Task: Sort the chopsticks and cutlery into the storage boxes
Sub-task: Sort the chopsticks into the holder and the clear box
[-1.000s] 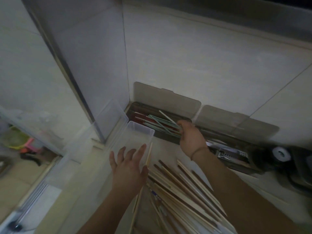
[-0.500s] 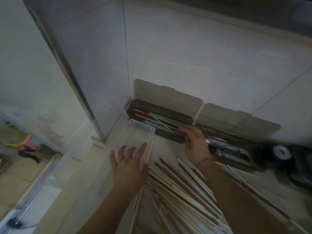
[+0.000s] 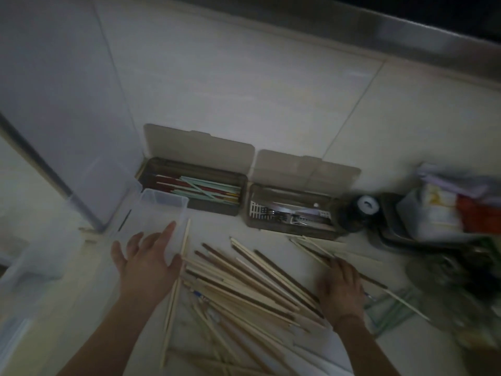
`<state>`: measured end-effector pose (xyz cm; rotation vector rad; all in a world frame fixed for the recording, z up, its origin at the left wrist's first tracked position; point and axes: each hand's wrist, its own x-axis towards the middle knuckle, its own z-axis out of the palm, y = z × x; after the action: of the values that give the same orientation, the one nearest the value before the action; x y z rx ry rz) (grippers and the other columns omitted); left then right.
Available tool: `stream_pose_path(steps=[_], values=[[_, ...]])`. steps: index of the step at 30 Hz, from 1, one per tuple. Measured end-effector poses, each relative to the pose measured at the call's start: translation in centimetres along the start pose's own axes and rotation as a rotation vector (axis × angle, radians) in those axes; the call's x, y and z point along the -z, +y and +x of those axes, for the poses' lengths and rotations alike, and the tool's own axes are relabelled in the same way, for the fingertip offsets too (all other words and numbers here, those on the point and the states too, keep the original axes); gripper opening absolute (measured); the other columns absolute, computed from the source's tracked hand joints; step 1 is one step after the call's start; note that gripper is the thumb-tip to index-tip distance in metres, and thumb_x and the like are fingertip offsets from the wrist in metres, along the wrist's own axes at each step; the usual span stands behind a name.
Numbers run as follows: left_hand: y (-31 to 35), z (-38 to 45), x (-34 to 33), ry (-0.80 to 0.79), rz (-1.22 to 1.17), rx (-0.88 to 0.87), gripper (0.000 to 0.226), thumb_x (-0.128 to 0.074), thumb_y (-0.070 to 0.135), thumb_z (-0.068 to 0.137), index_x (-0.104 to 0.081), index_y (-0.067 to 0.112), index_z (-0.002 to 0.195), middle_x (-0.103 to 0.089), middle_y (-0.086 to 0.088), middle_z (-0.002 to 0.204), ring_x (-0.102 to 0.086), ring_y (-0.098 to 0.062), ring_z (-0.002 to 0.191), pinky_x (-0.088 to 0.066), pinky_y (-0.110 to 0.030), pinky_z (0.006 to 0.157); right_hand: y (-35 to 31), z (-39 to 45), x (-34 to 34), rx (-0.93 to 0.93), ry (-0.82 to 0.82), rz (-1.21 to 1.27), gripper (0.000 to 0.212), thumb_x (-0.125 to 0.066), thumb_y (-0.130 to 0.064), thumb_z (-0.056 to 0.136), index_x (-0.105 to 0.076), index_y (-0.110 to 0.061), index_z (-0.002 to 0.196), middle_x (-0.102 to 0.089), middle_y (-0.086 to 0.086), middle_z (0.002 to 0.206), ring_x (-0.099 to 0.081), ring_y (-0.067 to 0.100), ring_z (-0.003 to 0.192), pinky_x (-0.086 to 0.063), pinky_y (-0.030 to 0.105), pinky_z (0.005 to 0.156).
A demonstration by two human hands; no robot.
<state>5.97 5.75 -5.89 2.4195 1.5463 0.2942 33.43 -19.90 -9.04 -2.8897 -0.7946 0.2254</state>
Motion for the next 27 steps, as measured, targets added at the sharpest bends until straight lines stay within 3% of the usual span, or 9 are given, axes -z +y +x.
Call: stream_pose_path(steps=[4, 7, 9, 13, 15, 17, 19, 21, 27], values=[[0.1, 0.0, 0.2, -0.011, -0.006, 0.002, 0.069, -0.051, 0.047, 0.075, -0.046, 0.032, 0.142, -0.063, -0.005, 0.123, -0.041, -0.034, 0.129, -0.004, -0.058, 0.111, -1.0, -1.3, -0.4, -0.010, -0.020, -0.045, 0.061, -0.036, -0.043, 0.089, -0.044, -0.014, 0.142, -0.043, 0.012, 0.146, -0.036, 0.038, 0.133, -0.027, 0.050, 0.110], [0.0, 0.0, 0.1, -0.016, -0.015, 0.010, 0.066, -0.068, 0.037, 0.081, -0.045, 0.032, 0.142, -0.062, -0.006, 0.124, -0.040, -0.033, 0.130, -0.003, -0.059, 0.112, -1.7, -3.1, -1.1, 0.088, -0.049, 0.018, 0.068, -0.019, -0.049, 0.088, -0.047, -0.015, 0.141, -0.043, 0.011, 0.147, -0.034, 0.038, 0.137, -0.024, 0.053, 0.113], [0.1, 0.0, 0.1, -0.024, -0.015, 0.015, 0.065, -0.066, 0.038, 0.082, -0.044, 0.032, 0.143, -0.061, -0.005, 0.125, -0.038, -0.033, 0.131, -0.002, -0.057, 0.112, -2.1, -4.4, -1.6, 0.172, -0.114, 0.016, 0.071, -0.011, -0.053, 0.088, -0.038, -0.021, 0.146, -0.031, 0.005, 0.154, -0.021, 0.031, 0.144, -0.017, 0.049, 0.117], [0.1, -0.1, 0.1, -0.009, -0.023, 0.015, 0.071, -0.049, 0.047, 0.072, -0.048, 0.029, 0.141, -0.064, -0.008, 0.121, -0.041, -0.036, 0.129, -0.002, -0.057, 0.112, -2.5, -6.1, -2.5, 0.282, -0.206, -0.014, 0.056, -0.023, -0.048, 0.100, -0.013, -0.032, 0.152, 0.002, -0.006, 0.161, 0.008, 0.020, 0.148, 0.000, 0.041, 0.119], [0.2, -0.2, 0.2, -0.010, -0.018, 0.018, 0.073, -0.048, 0.047, 0.071, -0.048, 0.029, 0.141, -0.063, -0.008, 0.122, -0.041, -0.036, 0.129, -0.003, -0.058, 0.112, -3.0, -6.6, -1.9, 0.334, -0.197, 0.021, 0.052, -0.028, -0.041, 0.100, -0.024, -0.030, 0.150, -0.005, -0.006, 0.161, 0.001, 0.019, 0.148, -0.009, 0.041, 0.118], [0.2, -0.2, 0.2, -0.005, -0.022, 0.014, 0.072, -0.049, 0.046, 0.070, -0.049, 0.028, 0.140, -0.064, -0.009, 0.121, -0.043, -0.037, 0.128, -0.003, -0.060, 0.111, -3.3, -6.7, -0.6, 0.397, -0.107, 0.091, 0.044, -0.045, -0.028, 0.094, -0.050, -0.023, 0.137, -0.038, 0.002, 0.151, -0.031, 0.025, 0.141, -0.034, 0.043, 0.110], [0.2, -0.1, 0.3, -0.010, -0.023, 0.017, 0.073, -0.048, 0.047, 0.070, -0.048, 0.029, 0.141, -0.063, -0.009, 0.121, -0.042, -0.037, 0.128, -0.003, -0.060, 0.111, -2.7, -6.0, 0.2, 0.376, 0.080, 0.177, 0.031, -0.060, -0.015, 0.082, -0.070, -0.016, 0.111, -0.067, 0.007, 0.118, -0.062, 0.032, 0.110, -0.054, 0.044, 0.087], [0.1, 0.0, 0.4, -0.024, -0.013, 0.020, 0.073, -0.046, 0.049, 0.071, -0.046, 0.031, 0.142, -0.062, -0.008, 0.124, -0.040, -0.036, 0.130, -0.002, -0.058, 0.112, -1.1, -5.2, 0.7, 0.223, 0.197, 0.219, 0.024, -0.070, -0.002, 0.074, -0.074, -0.013, 0.096, -0.072, 0.008, 0.097, -0.066, 0.036, 0.088, -0.057, 0.043, 0.072], [0.3, -0.1, 0.5, -0.029, -0.014, 0.017, 0.070, -0.048, 0.048, 0.075, -0.044, 0.031, 0.143, -0.061, -0.007, 0.126, -0.038, -0.035, 0.132, 0.001, -0.056, 0.112, 3.9, -4.1, 0.4, -0.035, 0.190, 0.064, 0.020, -0.069, -0.001, 0.074, -0.076, -0.010, 0.091, -0.071, 0.012, 0.097, -0.058, 0.044, 0.088, -0.052, 0.046, 0.071]])
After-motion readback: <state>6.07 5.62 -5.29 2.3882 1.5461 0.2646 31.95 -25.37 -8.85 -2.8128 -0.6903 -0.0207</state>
